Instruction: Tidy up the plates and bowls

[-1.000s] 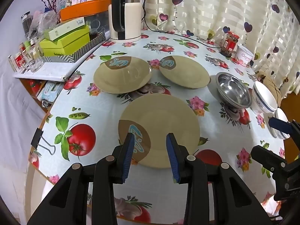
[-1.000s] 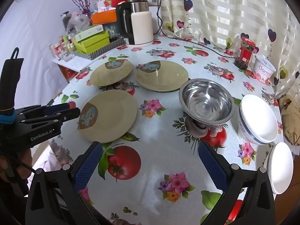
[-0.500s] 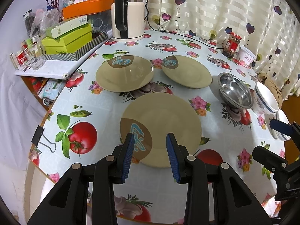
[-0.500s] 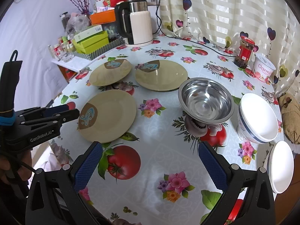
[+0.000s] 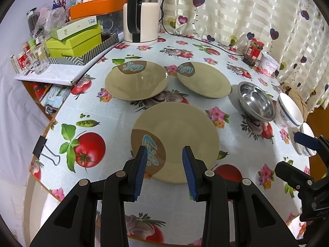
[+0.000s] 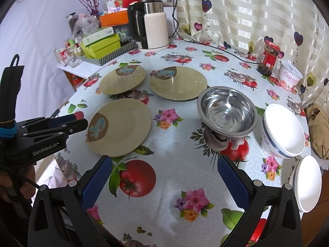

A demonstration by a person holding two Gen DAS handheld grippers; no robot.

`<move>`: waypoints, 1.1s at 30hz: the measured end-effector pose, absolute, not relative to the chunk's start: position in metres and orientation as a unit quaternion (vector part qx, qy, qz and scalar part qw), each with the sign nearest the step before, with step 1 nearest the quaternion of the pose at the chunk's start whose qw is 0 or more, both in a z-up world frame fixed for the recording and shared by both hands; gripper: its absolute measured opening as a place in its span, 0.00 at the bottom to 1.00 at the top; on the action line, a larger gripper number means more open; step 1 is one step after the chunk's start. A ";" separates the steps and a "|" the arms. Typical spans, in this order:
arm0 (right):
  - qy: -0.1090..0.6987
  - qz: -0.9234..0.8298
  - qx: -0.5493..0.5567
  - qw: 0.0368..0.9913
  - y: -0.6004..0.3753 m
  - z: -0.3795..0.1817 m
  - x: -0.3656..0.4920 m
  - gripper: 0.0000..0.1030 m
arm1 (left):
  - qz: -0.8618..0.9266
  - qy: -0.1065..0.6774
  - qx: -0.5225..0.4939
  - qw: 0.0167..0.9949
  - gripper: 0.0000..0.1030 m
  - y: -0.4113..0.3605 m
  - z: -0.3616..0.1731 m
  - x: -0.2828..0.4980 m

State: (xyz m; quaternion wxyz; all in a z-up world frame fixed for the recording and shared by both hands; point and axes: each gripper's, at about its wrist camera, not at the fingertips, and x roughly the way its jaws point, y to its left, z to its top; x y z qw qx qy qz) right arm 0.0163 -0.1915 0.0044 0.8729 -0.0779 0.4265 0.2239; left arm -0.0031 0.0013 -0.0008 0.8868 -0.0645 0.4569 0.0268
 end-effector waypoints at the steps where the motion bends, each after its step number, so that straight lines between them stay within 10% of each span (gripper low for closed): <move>1: 0.426 0.224 -0.078 0.873 -0.191 0.004 0.016 1.00 | 0.025 0.457 -0.067 0.886 0.36 0.001 -0.001 -0.003; 33: 0.418 0.224 -0.082 0.877 -0.188 0.007 0.012 1.00 | 0.017 0.458 -0.065 0.887 0.36 0.000 -0.003 -0.006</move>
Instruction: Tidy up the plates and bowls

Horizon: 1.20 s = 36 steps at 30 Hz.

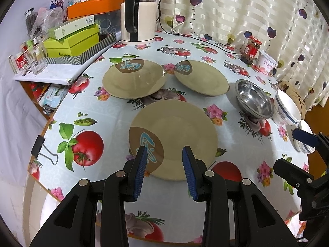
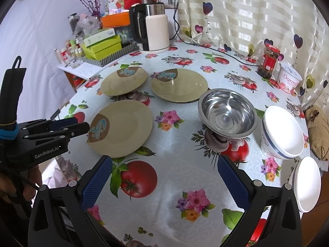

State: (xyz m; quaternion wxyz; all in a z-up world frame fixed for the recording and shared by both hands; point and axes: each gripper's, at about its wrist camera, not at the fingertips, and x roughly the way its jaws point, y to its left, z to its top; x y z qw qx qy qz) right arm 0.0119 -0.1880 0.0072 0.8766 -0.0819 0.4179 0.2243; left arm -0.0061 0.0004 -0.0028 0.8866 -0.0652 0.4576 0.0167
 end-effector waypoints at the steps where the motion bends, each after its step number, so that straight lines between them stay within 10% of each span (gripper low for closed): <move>1: 0.418 0.225 -0.082 0.876 -0.189 0.007 0.012 1.00 | 0.017 0.457 -0.066 0.887 0.36 0.000 -0.003 -0.006; 36: 0.425 0.235 -0.086 0.870 -0.183 0.002 0.014 1.00 | 0.019 0.457 -0.072 0.886 0.36 0.004 -0.001 -0.001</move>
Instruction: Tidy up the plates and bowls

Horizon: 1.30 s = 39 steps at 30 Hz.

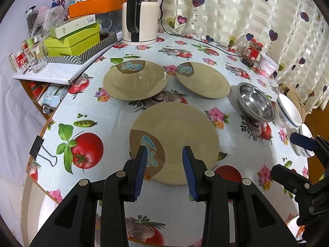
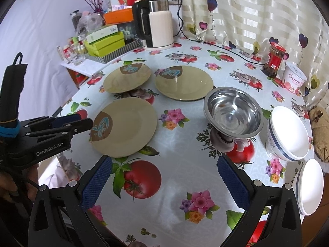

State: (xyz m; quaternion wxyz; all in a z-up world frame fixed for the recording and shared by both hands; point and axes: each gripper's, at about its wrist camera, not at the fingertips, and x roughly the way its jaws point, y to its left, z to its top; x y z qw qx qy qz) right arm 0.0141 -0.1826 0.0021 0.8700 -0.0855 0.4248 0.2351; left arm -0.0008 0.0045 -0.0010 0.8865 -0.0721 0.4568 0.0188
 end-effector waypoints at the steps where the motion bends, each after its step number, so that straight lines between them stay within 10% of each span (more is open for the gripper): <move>1: 0.425 0.235 -0.086 0.870 -0.183 0.002 0.014 1.00 | 0.019 0.457 -0.072 0.886 0.36 0.005 -0.001 -0.001; 39: 0.445 0.237 -0.087 0.859 -0.174 -0.008 0.031 1.00 | 0.019 0.468 -0.082 0.880 0.36 0.009 -0.015 0.012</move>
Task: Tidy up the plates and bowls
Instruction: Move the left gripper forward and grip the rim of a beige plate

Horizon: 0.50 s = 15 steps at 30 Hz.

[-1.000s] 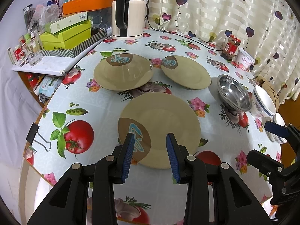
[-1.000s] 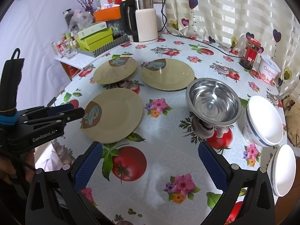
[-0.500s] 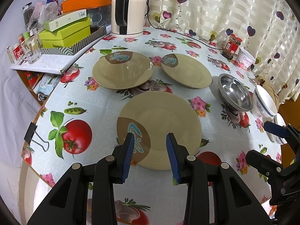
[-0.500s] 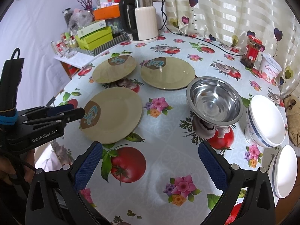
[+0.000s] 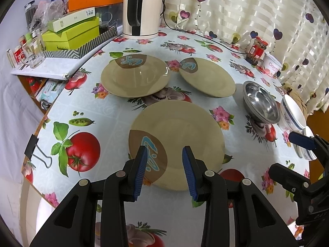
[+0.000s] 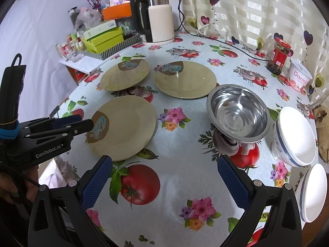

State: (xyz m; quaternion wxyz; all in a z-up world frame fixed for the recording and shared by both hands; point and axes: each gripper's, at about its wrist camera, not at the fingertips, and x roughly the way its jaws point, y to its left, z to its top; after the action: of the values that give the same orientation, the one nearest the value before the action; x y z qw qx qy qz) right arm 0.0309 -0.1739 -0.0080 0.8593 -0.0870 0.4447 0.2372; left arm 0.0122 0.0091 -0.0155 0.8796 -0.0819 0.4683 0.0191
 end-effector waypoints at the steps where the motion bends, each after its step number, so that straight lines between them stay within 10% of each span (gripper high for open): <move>1: 0.446 0.238 -0.087 0.859 -0.173 -0.008 0.032 1.00 | 0.019 0.468 -0.082 0.879 0.36 0.010 -0.016 0.013; 15: 0.447 0.241 -0.093 0.857 -0.165 -0.003 0.051 1.00 | 0.028 0.469 -0.088 0.878 0.36 0.021 -0.020 0.025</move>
State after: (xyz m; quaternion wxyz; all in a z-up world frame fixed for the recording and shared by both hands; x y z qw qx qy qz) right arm 0.0513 -0.1649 -0.0027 0.8568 -0.0928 0.4466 0.2407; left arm 0.0249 0.0214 -0.0195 0.8782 -0.0878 0.4694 0.0282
